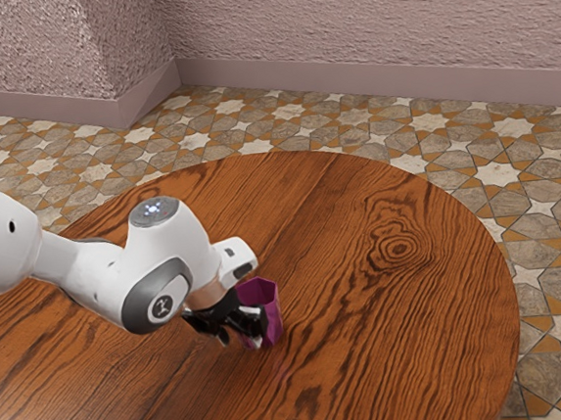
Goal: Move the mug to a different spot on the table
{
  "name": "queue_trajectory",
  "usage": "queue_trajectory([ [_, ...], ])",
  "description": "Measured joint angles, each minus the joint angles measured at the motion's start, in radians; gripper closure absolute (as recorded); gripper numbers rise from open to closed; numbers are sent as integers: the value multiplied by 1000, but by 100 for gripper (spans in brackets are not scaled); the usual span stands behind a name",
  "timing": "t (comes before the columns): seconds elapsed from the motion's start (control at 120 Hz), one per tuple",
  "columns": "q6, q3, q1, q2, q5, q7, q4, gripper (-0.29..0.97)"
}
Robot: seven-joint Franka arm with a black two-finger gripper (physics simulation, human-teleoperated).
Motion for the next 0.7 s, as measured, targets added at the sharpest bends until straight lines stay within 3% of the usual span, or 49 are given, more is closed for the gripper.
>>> queue_trajectory([
  [0.7, 137, 4, 12, 42, 70, -49, 4, 55],
])
